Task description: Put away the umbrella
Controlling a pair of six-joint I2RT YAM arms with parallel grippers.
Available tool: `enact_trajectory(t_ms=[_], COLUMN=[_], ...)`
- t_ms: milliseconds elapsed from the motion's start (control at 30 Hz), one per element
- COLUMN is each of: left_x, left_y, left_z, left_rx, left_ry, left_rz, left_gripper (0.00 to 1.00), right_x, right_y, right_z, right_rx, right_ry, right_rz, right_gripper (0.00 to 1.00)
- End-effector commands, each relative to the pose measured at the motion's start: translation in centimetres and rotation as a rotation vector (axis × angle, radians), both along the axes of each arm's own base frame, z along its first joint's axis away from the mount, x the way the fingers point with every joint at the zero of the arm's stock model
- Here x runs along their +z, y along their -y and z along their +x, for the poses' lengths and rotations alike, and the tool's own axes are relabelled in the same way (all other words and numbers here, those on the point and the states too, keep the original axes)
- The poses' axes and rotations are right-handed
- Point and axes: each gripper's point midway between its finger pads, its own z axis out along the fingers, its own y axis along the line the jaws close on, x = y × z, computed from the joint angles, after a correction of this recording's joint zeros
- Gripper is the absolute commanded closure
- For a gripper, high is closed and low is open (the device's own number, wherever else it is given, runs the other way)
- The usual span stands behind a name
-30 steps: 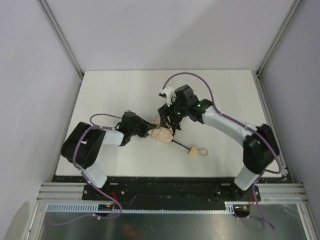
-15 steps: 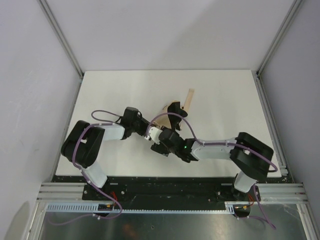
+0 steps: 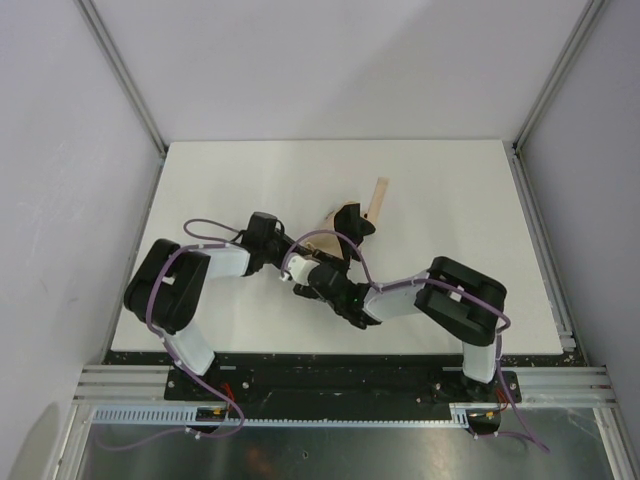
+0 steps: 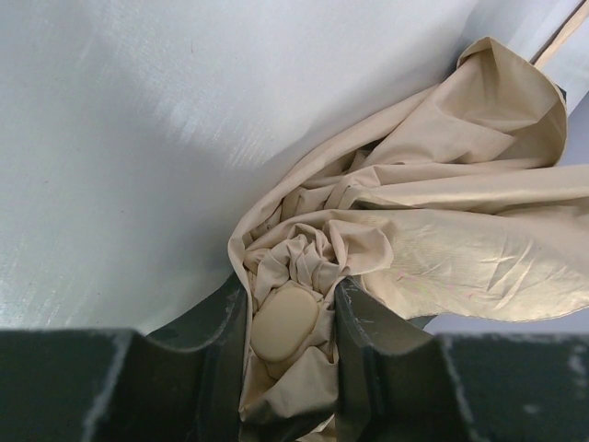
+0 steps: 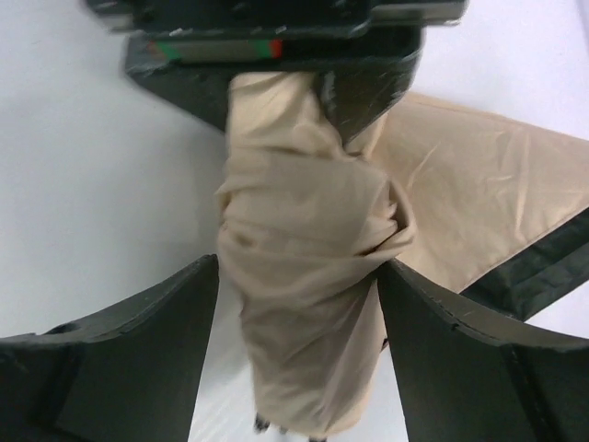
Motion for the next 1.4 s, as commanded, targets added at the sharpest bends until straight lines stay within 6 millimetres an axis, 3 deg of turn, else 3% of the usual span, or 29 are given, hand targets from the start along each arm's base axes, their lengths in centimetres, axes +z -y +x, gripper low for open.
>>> enact_trajectory(t_ms=[0, 200, 333, 400, 533, 567, 767, 833, 867, 967, 1100, 1367], left_x=[-6.5, -6.3, -5.9, -5.7, -5.1, -4.8, -0.9, 1.1, 2.2, 4.9, 6.6, 6.9], left_y=[-3.5, -3.3, -2.9, -2.8, -2.4, -2.2, -1.9, -2.5, -2.9, -4.6, -6.4, -4.4], left_z=[-6.3, -6.3, -5.9, -5.6, -4.9, -4.6, -0.6, 0.8, 1.6, 2.6, 1.9, 0.4], left_rx=[-0.010, -0.018, -0.036, -0.045, -0.074, -0.084, -0.116, -0.107, -0.101, -0.058, -0.023, -0.047], left_ry=[-0.281, -0.281, -0.265, -0.254, -0.222, -0.209, -0.022, 0.053, 0.098, 0.198, 0.262, 0.269], left_rz=[0.188, 0.176, 0.167, 0.166, 0.163, 0.161, 0.128, 0.102, 0.082, 0.015, -0.032, -0.156], left_gripper=[1.00, 1.00, 1.00, 1.00, 0.99, 0.95, 0.24, 0.08, 0.04, 0.01, 0.01, 0.00], right_x=[0.7, -3.2, -6.8, -8.5, -11.3, -11.9, -14.8, -15.2, -15.5, -15.9, -16.1, -16.8], right_y=[-0.7, -0.3, 1.0, 1.9, 3.3, 3.7, 5.2, 5.2, 5.2, 5.1, 4.8, 4.6], right_z=[3.4, 4.5, 2.4, 1.0, -2.1, -2.9, -6.9, -7.6, -7.9, -8.5, -9.2, -9.6], right_rx=[-0.058, -0.075, -0.086, -0.096, -0.102, -0.103, -0.114, -0.107, -0.107, -0.110, -0.121, -0.161], right_ry=[0.068, -0.025, -0.192, -0.292, -0.516, -0.576, -0.897, -0.978, -1.014, -1.108, -1.243, -1.424], right_rz=[0.041, -0.021, -0.076, -0.100, -0.108, -0.108, -0.070, -0.039, -0.020, 0.037, 0.128, 0.257], right_gripper=[0.29, 0.62, 0.92, 0.98, 1.00, 1.00, 1.00, 1.00, 1.00, 1.00, 1.00, 1.00])
